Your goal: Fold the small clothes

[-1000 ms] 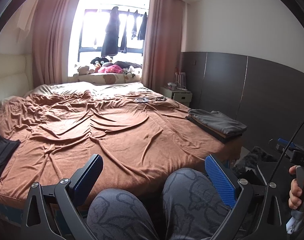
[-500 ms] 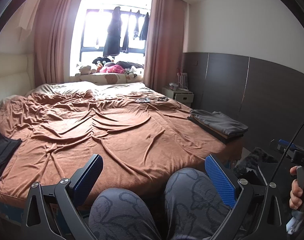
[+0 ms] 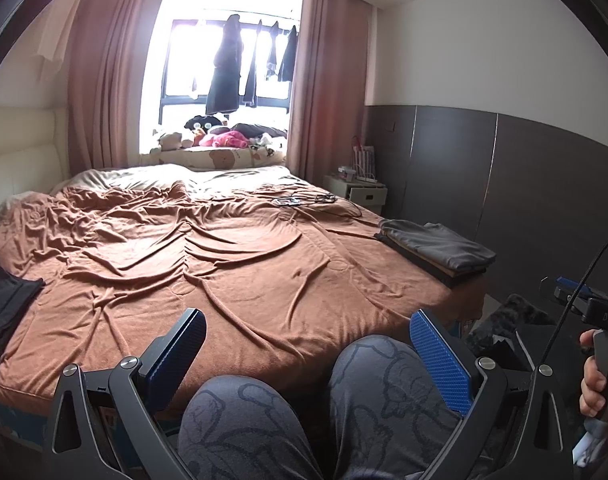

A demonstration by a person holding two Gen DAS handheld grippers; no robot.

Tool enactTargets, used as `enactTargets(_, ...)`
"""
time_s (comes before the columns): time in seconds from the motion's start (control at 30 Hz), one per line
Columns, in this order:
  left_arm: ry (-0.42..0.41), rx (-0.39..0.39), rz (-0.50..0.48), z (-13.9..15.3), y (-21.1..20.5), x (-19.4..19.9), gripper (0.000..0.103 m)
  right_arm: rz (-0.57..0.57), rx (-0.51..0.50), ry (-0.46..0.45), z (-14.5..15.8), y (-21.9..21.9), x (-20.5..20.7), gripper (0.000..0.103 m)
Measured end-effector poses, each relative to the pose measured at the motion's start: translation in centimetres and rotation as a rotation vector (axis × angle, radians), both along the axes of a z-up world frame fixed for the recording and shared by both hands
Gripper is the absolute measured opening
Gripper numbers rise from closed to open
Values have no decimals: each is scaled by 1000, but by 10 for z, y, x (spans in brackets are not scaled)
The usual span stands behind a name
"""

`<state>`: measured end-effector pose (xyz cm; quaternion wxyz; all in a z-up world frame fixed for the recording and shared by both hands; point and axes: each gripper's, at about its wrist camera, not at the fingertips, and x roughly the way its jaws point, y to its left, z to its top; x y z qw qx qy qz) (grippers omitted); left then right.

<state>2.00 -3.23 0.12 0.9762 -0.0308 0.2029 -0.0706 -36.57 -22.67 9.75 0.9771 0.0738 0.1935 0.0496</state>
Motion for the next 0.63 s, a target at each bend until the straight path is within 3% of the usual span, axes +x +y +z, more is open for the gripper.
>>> enactTargets(0.63,-15,-26,14,10,-2,-4,103,17,-8,-5,4,-10,-6,103)
